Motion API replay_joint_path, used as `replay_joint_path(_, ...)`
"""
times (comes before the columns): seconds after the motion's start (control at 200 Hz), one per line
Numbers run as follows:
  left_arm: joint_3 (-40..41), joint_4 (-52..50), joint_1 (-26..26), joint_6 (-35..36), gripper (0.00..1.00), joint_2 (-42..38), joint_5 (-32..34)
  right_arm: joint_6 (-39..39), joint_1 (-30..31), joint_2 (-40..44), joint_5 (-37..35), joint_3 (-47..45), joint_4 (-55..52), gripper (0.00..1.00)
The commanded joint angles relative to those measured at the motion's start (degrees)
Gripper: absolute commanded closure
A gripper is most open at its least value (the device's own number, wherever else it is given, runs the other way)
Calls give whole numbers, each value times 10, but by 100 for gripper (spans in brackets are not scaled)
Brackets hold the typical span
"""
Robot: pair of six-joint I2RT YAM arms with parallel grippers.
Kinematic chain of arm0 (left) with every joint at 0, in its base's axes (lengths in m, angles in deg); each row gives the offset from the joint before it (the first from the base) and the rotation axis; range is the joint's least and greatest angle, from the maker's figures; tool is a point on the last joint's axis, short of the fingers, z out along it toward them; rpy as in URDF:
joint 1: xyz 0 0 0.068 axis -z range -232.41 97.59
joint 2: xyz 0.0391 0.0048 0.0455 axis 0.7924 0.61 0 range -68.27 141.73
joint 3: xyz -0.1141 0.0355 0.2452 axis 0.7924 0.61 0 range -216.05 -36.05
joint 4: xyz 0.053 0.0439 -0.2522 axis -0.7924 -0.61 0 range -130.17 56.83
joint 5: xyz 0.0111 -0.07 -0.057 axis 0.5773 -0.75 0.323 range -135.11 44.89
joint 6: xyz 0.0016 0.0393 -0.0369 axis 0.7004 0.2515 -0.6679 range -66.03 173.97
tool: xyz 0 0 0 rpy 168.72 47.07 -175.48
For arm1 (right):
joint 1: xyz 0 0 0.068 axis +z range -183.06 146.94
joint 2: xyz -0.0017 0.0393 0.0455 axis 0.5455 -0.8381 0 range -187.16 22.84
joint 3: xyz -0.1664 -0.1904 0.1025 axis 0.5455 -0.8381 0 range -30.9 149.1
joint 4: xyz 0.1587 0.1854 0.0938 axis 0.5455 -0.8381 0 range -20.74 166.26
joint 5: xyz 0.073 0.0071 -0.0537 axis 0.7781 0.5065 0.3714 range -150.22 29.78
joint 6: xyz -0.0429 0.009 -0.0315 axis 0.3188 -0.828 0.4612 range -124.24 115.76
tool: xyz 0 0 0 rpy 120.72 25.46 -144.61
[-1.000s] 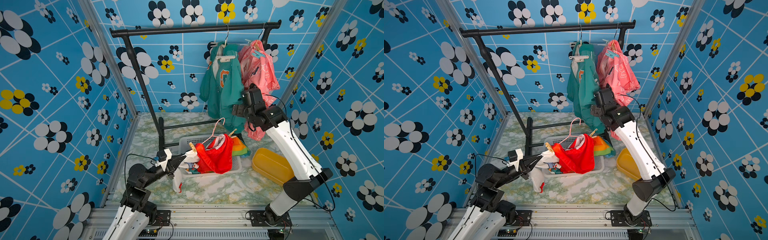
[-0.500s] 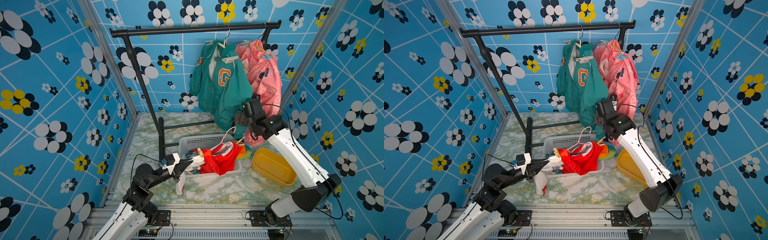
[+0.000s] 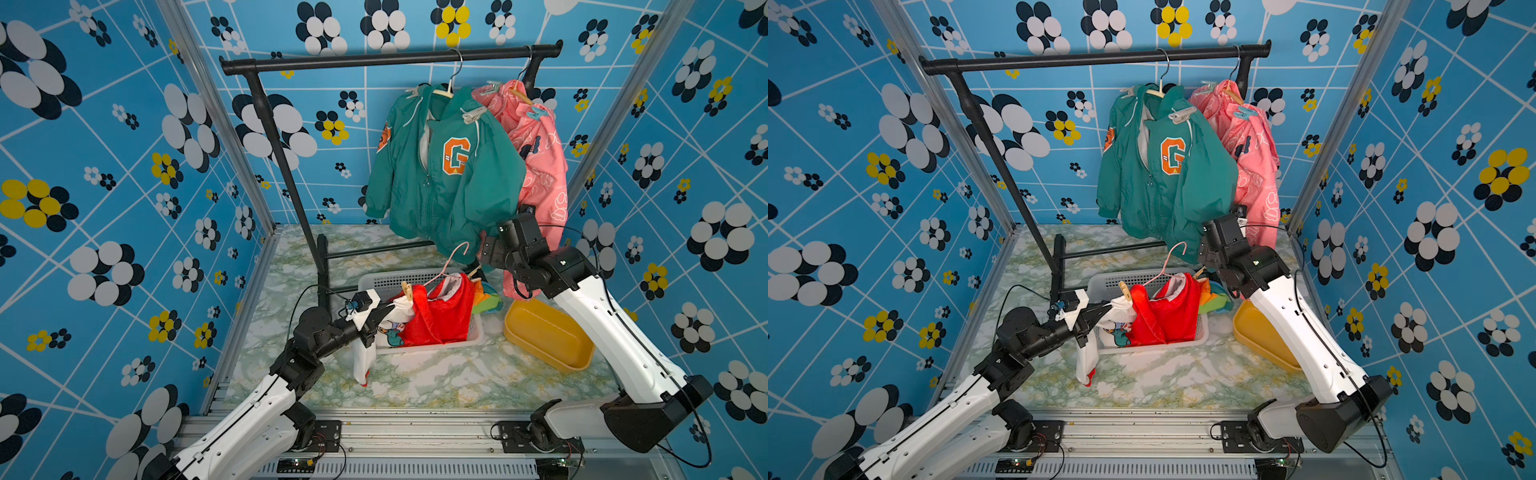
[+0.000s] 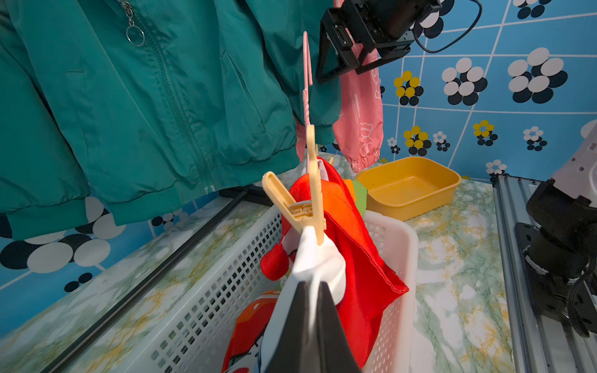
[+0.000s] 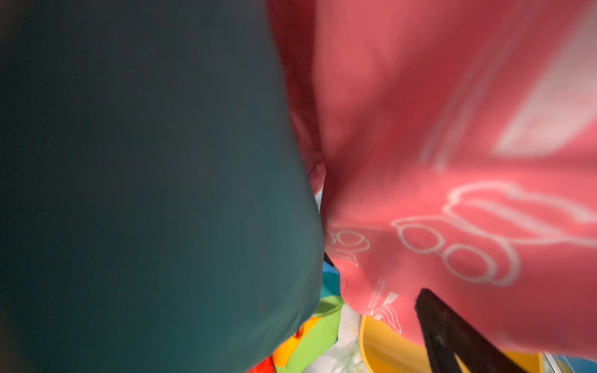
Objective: Remove the clothespins securing jackets to the hanger
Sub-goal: Adjust the jacket on the hanger, then remove the clothespin from the hanger.
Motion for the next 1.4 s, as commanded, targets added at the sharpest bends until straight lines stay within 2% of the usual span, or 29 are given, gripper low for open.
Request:
replay_joint_path(0.0, -23, 37, 3, 27, 100, -1, 32, -47, -2, 13, 56, -30, -45, 1)
replay_joint_path(0.205, -12, 45, 3, 51, 100, -9, 63, -138, -2, 35, 79, -75, -83, 1)
replay_joint_path(0.325, 7, 74, 5, 53, 100, -17, 50, -175, -8, 44, 131, -94, -32, 1)
replay_joint_path(0.475, 15, 63, 13, 68, 100, -41, 52, -235, -31, 25, 263, -105, 52, 1)
replay_joint_path(0.635, 27, 51, 23, 69, 100, -66, 62, -277, -36, -1, 269, -83, 43, 2)
replay_joint_path(0.909, 55, 56, 45, 83, 100, -92, 84, -380, -60, 8, 360, -141, 144, 8)
replay_joint_path(1.084, 67, 49, 55, 85, 100, -113, 104, -418, -64, -22, 426, -143, 182, 12)
replay_joint_path(1.244, 73, 40, 62, 85, 100, -132, 105, -441, -64, -44, 435, -149, 198, 15)
replay_joint_path(1.394, 77, 32, 73, 87, 100, -140, 113, -447, -65, -45, 401, -149, 189, 19)
